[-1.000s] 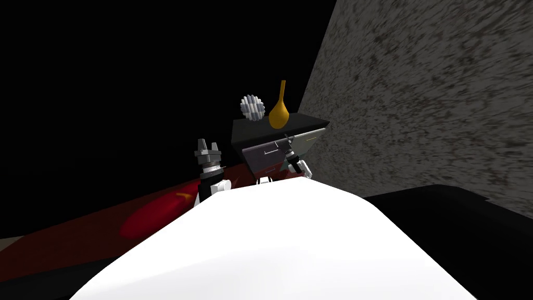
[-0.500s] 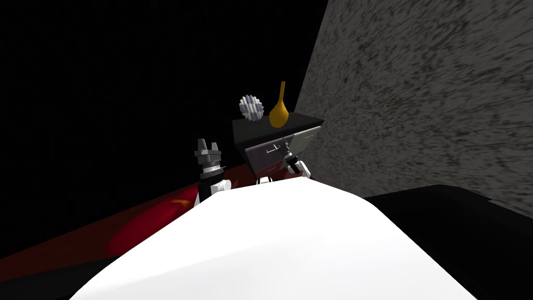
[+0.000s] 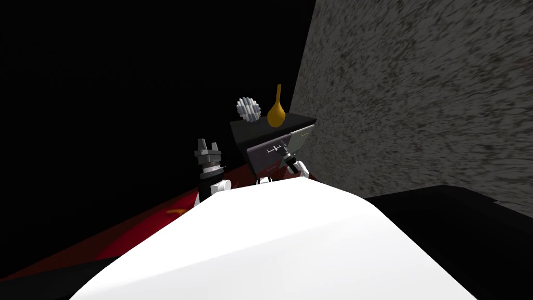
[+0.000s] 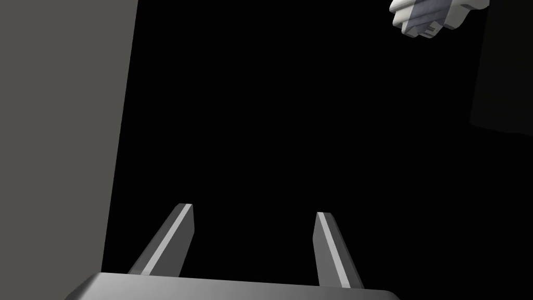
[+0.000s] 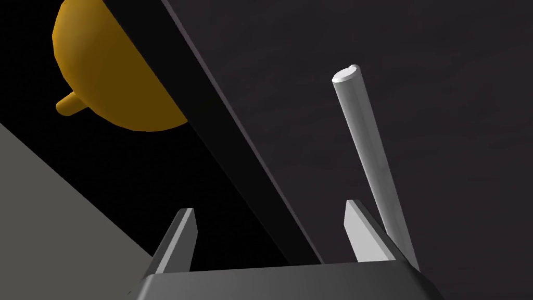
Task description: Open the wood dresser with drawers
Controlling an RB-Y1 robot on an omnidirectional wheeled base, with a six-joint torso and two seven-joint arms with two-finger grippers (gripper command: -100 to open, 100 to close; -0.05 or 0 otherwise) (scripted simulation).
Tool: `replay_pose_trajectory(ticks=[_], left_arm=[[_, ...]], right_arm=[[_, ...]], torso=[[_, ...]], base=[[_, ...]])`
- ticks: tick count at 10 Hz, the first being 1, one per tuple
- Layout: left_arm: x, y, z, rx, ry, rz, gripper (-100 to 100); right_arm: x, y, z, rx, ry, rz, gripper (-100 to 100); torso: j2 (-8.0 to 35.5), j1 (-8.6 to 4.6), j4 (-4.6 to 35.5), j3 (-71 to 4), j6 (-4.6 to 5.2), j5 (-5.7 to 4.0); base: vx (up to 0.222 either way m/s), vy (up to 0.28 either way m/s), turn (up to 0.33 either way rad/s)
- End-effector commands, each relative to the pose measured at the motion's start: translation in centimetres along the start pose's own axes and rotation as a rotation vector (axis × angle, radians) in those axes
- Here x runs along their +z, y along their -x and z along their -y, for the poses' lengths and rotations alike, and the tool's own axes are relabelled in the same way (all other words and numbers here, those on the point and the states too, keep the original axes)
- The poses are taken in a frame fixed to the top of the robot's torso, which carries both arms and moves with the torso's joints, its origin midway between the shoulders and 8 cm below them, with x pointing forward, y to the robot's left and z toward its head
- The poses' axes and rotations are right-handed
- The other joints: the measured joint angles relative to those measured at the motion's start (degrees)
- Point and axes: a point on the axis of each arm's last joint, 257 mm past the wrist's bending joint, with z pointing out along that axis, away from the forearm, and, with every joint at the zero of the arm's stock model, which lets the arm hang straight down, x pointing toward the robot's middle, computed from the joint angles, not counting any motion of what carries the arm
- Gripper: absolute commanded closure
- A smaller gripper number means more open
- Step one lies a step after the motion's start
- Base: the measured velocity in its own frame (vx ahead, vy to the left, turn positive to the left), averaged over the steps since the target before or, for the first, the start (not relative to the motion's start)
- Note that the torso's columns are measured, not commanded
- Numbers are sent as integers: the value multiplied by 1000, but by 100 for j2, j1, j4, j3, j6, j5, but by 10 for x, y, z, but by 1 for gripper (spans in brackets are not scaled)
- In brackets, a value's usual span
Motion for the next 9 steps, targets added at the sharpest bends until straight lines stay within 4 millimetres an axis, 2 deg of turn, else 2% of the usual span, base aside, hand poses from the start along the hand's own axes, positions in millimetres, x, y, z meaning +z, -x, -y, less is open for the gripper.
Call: replay_pose_trajectory(ticks=[1,6,9], left_arm=[[0,0,0,0,0,0,0],[0,0,0,0,0,0,0],[0,0,0,0,0,0,0]], right_arm=[[-7,-9,-28,-58,57,-21,-100],[-14,-18,-65,-183,138,-37,-100],[-14,-18,-65,-183,138,-37,-100]], torso=[[-12,-1,-3,-8,-11,-1],[-3,20,-19,0,-30,-7],[-25,47,-51,-9,-51,-15]], base=[[-19,66,-115],[-23,85,-142],[-5,1,-3]])
